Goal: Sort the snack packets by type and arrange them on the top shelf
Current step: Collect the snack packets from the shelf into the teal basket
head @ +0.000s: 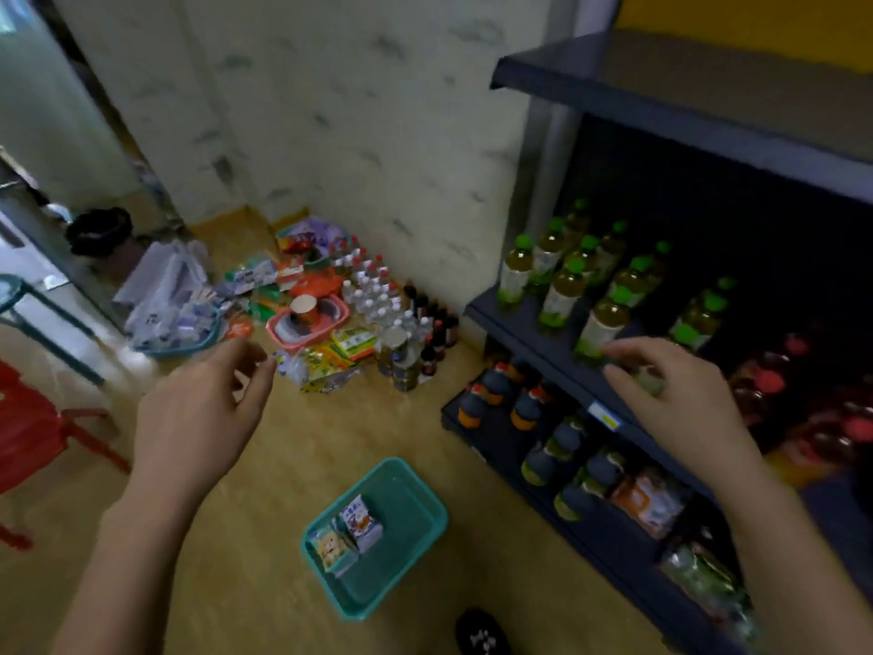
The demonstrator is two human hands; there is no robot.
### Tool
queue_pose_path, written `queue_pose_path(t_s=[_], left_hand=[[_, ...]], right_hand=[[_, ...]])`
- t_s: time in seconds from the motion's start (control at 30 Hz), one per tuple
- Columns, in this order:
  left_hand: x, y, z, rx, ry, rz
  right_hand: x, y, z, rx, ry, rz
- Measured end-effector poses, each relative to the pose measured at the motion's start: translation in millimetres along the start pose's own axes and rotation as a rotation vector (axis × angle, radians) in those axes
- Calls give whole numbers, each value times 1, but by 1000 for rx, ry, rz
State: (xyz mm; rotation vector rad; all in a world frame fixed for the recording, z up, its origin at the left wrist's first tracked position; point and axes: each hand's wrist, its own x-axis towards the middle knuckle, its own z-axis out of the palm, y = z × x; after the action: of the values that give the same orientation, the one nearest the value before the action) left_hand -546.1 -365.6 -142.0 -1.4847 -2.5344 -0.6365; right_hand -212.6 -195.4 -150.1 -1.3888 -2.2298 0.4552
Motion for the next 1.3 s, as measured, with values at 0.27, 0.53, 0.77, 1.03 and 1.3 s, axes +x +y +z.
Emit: queue_pose_path(t_s=[0.27,0.53,0.77,1.03,1.3], left_hand=[[7,143,25,-248,-78,403],[-54,317,34,-421,-157,788],[-153,442,47,-514,-214,887],[-237,567,45,-638,-206,898],[-248,675,38,-692,-120,969]], right_hand=[[-128,55,-102,-108,326,281],[-278,111,-200,-259,569,608],[-396,172,-267,-306,616,785],[-459,256,-356,-313,646,772],[-441,335,-426,-296,695,686]])
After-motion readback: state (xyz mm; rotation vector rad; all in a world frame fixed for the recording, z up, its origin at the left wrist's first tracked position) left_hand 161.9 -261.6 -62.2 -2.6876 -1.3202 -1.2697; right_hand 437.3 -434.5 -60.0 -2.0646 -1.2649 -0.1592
